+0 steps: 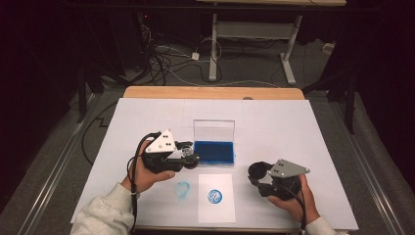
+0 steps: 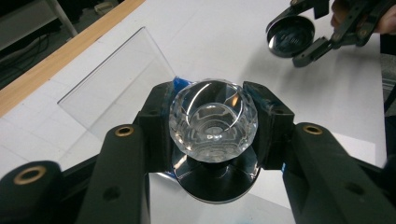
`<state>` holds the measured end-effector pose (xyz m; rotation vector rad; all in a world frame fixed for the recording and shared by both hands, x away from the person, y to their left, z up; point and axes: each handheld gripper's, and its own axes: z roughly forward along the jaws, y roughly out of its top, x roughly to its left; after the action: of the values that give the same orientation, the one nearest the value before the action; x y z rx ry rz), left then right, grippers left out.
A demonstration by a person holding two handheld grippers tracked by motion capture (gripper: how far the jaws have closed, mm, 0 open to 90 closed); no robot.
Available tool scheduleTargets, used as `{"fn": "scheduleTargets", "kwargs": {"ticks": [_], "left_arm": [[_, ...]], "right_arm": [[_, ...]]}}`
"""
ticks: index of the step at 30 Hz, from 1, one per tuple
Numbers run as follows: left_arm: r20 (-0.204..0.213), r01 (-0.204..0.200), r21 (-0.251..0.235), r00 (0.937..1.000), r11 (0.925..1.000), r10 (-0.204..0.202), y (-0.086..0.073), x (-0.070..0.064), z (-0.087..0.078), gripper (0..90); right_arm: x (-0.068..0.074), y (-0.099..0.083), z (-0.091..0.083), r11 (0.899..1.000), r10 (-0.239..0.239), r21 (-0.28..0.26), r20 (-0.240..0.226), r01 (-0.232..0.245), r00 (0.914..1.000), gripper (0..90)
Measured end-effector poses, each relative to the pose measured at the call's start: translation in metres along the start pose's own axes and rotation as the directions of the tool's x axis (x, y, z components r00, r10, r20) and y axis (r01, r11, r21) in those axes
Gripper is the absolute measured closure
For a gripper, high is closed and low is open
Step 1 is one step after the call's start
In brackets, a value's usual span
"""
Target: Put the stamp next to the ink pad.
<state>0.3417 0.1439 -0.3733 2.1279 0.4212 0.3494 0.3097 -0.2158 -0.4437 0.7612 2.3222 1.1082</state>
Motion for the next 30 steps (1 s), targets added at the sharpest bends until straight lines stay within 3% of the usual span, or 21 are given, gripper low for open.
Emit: {"fn": "scheduleTargets", "kwargs": {"ticks": [10, 16, 24, 30], "left_arm": [[0.017, -0.009, -0.009, 0.9998, 0.9999, 0.009, 0.008, -0.003, 0.005, 54.6], [0.016, 0.012, -0.017, 0.9998, 0.9998, -0.011, 0.009, 0.006, 0.014, 54.6], [0.027, 0.032, -0.016, 0.9991, 0.9994, -0.031, 0.012, 0.013, 0.030, 54.6], [0.034, 0.029, -0.024, 0.9990, 0.9993, -0.028, 0.015, 0.012, 0.037, 54.6]], "right_arm": [[0.020, 0.024, 0.028, 0.998, -0.058, -0.005, -0.063, 0.058, 0.9963, 38.6], [0.026, 0.037, 0.050, 0.997, -0.078, 0.003, -0.081, 0.078, 0.9937, 38.7], [0.029, 0.052, 0.081, 0.997, -0.081, 0.000, -0.096, 0.081, 0.9921, 38.7], [0.031, 0.060, 0.091, 0.998, -0.057, -0.017, -0.102, 0.055, 0.9932, 38.7]]}}
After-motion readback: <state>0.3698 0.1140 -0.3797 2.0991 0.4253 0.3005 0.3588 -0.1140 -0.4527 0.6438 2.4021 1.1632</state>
